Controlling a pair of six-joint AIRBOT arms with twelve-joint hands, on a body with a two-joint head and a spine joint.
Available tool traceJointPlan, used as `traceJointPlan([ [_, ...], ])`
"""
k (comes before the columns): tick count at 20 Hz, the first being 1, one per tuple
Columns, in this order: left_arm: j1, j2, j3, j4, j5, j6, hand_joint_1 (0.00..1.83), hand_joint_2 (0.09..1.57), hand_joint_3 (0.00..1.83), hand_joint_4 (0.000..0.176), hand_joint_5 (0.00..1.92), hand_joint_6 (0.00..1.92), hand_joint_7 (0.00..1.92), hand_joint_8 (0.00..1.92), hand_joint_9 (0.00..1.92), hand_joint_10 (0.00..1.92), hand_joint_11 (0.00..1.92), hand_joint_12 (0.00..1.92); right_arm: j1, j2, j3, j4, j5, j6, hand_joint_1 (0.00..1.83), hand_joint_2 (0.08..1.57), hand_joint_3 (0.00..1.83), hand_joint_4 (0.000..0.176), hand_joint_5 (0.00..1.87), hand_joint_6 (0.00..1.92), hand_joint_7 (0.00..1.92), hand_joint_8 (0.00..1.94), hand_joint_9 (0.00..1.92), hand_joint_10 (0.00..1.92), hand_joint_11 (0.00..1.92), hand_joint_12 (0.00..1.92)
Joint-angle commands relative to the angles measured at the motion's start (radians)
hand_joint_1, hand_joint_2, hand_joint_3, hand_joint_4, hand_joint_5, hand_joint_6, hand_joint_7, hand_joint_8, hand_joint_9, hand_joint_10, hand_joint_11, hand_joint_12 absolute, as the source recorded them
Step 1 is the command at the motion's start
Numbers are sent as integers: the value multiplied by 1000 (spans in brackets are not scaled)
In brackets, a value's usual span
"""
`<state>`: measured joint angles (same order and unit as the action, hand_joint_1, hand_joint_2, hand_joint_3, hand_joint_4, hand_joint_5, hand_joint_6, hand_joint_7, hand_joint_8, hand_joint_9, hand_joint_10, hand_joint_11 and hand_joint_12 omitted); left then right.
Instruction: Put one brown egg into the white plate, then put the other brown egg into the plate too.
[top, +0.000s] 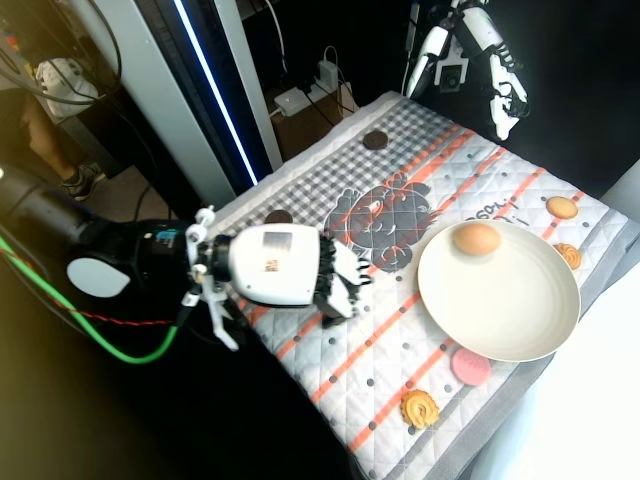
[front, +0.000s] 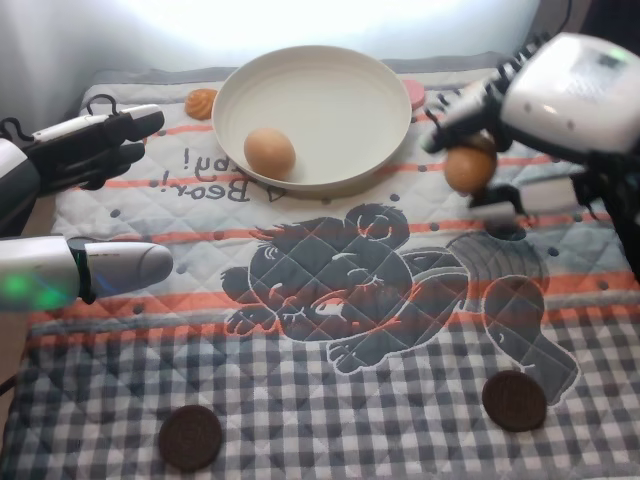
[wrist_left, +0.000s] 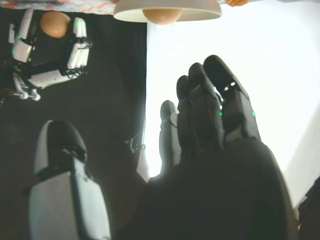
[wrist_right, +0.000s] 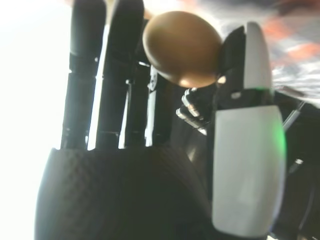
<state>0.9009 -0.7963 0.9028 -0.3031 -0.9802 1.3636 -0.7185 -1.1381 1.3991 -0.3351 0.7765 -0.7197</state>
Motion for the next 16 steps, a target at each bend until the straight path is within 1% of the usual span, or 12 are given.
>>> traceJointPlan([
  [1, -7, -4, 8, 1, -119, -8, 739, 847, 0, 172, 267, 0, 366, 1, 396, 3, 0, 1024, 29, -11, 13, 26, 107, -4, 1283, 1067, 7, 0, 1199, 332, 1065, 1105, 1150, 973, 1018, 1276],
  [2, -10, -7, 11, 1, -115, -8, 746, 844, 0, 173, 265, 0, 367, 0, 399, 3, 0, 1004, 59, -31, 35, 24, 101, -4, 1288, 1061, 1, 0, 1210, 331, 1081, 1073, 1124, 878, 985, 1193],
  [3, -12, -10, 14, 1, -111, -8, 749, 837, 0, 175, 259, 3, 365, 0, 406, 4, 0, 1047, 108, -68, 75, 22, 86, -4, 1278, 1029, 9, 0, 1167, 540, 1202, 763, 1148, 812, 987, 1151],
  [4, -13, -11, 15, 1, -109, -8, 747, 840, 0, 176, 253, 1, 362, 1, 409, 3, 0, 1079, 137, -94, 101, 20, 73, -4, 1379, 1030, 0, 0, 1039, 784, 1244, 482, 1177, 837, 1004, 899],
  [6, -20, -20, 23, 4, -101, -10, 713, 850, 4, 176, 241, 0, 356, 0, 410, 3, 0, 1085, 200, -170, 172, 5, 19, -4, 1423, 1011, 3, 0, 1043, 755, 1266, 447, 1252, 673, 928, 981],
  [7, -24, -26, 30, 9, -96, -18, 686, 858, 7, 176, 241, 1, 360, 2, 416, 5, 0, 1086, 222, -209, 210, -1, -12, -4, 1323, 1034, 4, 0, 1133, 503, 1197, 822, 1243, 723, 969, 1108],
  [8, -28, -32, 39, 17, -91, -38, 686, 861, 5, 176, 245, 1, 369, 2, 411, 2, 0, 1019, 238, -238, 235, -4, -38, -4, 1289, 1075, 2, 0, 1125, 447, 1071, 1104, 1147, 1018, 959, 1326],
  [10, -34, -45, 64, 34, -87, -92, 706, 864, 3, 176, 250, 1, 371, 1, 401, 0, 0, 1024, 288, -325, 322, -7, -156, -4, 1289, 1059, 3, 0, 1077, 586, 1153, 935, 1149, 917, 948, 1229],
  [12, -45, -56, 76, 41, -78, -94, 725, 861, 0, 176, 262, 2, 371, 1, 400, 0, 0, 1095, 299, -384, 385, -11, -216, -4, 1263, 1114, 1, 0, 962, 746, 1031, 1143, 1030, 957, 846, 1346],
  [13, -59, -69, 85, 51, -65, -94, 719, 863, 1, 176, 266, 3, 370, 0, 399, 0, 0, 1102, 299, -402, 405, -12, -233, -4, 1095, 1050, 0, 0, 850, 311, 901, 705, 935, 850, 745, 1319],
  [14, -61, -71, 87, 53, -63, -94, 715, 869, 2, 176, 265, 1, 363, 0, 388, 0, 0, 1081, 299, -402, 406, -12, -235, -4, 886, 957, 0, 6, 597, 66, 685, 240, 772, 507, 592, 1097],
  [16, -63, -73, 88, 55, -68, -95, 725, 870, 1, 176, 267, 1, 369, 2, 394, 3, 0, 1105, 299, -403, 406, -12, -239, -4, 698, 877, 0, 113, 290, 2, 406, 9, 607, 98, 230, 1006],
])
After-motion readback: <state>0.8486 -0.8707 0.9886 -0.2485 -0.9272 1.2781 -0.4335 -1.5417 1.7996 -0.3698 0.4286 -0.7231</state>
